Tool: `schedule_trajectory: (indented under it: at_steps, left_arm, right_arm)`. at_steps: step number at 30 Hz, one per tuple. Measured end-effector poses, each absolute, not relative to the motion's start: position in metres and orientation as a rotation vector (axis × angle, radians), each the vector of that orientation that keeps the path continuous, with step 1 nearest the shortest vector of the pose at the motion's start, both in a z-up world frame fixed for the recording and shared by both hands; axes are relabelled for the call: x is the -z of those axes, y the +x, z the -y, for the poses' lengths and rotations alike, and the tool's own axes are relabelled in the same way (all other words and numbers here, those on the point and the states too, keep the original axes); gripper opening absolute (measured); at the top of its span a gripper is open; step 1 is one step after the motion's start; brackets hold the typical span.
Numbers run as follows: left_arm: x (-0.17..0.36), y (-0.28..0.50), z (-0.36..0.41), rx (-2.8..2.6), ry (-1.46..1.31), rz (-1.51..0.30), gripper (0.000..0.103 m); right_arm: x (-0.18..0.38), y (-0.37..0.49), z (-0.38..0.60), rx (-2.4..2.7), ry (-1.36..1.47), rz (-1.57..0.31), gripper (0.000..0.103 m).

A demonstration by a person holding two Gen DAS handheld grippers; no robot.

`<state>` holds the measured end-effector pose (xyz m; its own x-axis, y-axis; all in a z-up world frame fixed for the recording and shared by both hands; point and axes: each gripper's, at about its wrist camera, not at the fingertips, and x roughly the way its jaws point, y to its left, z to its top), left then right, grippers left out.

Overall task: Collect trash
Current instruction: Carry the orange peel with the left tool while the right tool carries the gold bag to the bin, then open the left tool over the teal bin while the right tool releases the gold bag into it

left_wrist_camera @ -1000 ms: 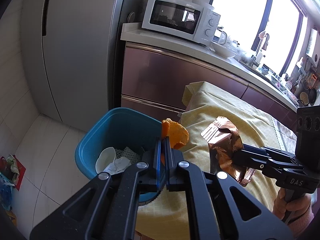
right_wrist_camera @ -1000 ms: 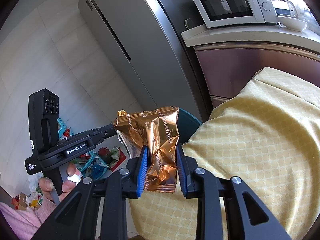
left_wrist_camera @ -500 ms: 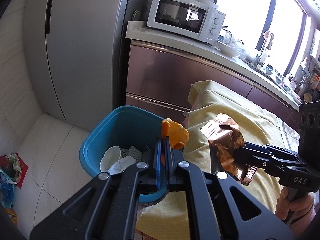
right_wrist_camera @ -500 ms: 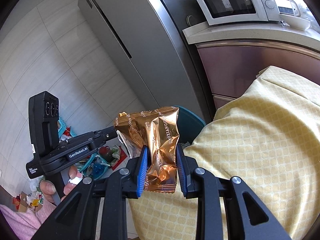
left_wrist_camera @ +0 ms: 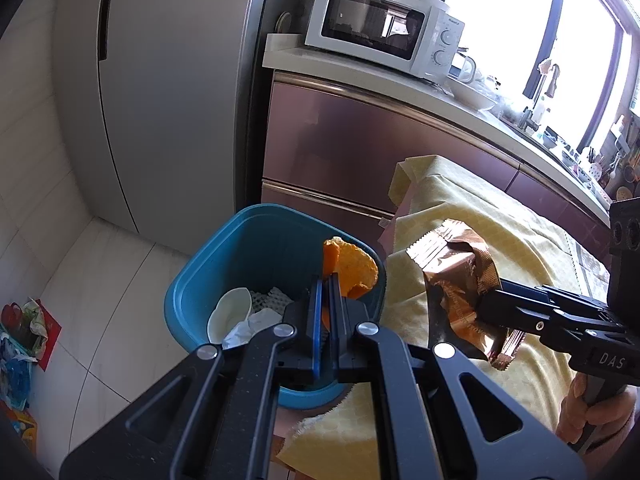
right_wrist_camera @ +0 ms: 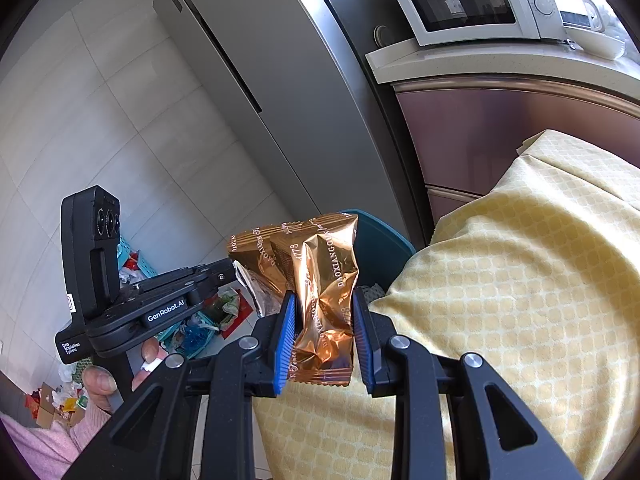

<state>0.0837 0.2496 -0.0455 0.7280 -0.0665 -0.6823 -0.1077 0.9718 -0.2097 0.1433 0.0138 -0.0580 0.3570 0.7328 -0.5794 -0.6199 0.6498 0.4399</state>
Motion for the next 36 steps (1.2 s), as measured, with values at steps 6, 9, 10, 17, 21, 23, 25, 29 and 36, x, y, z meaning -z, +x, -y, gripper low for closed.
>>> schedule_trajectory:
  at_steps: [6, 9, 10, 17, 21, 23, 25, 29, 36]
  left_arm:
    - [0.052, 0.088, -0.252, -0.035, -0.246, -0.770, 0.004]
    - [0.055, 0.090, -0.252, -0.038, -0.247, -0.776, 0.004]
    - [0.055, 0.090, -0.252, -0.039, -0.247, -0.777, 0.004]
    - [0.059, 0.093, -0.253, -0.042, -0.251, -0.785, 0.004]
    - [0.061, 0.094, -0.253, -0.043, -0.251, -0.791, 0.004]
    - [0.062, 0.095, -0.254, -0.044, -0.253, -0.794, 0.004]
    - [0.063, 0.096, -0.254, -0.045, -0.254, -0.797, 0.004]
    - [0.065, 0.098, -0.254, -0.048, -0.254, -0.804, 0.004]
    - [0.070, 0.101, -0.254, -0.048, -0.256, -0.815, 0.004]
  right_arm:
    - [0.060, 0.143, -0.018, -0.873, 0.147, -0.837, 0.026]
    - [0.060, 0.143, -0.021, -0.874, 0.140, -0.842, 0.026]
    - [0.060, 0.144, -0.024, -0.873, 0.138, -0.844, 0.026]
    - [0.061, 0.147, -0.031, -0.873, 0.131, -0.852, 0.026]
    - [0.062, 0.149, -0.034, -0.870, 0.128, -0.857, 0.026]
    - [0.063, 0.150, -0.036, -0.869, 0.123, -0.860, 0.026]
    - [0.063, 0.151, -0.038, -0.865, 0.117, -0.862, 0.026]
    - [0.066, 0.153, -0.042, -0.861, 0.113, -0.870, 0.026]
    - [0.070, 0.158, -0.049, -0.850, 0.103, -0.885, 0.026]
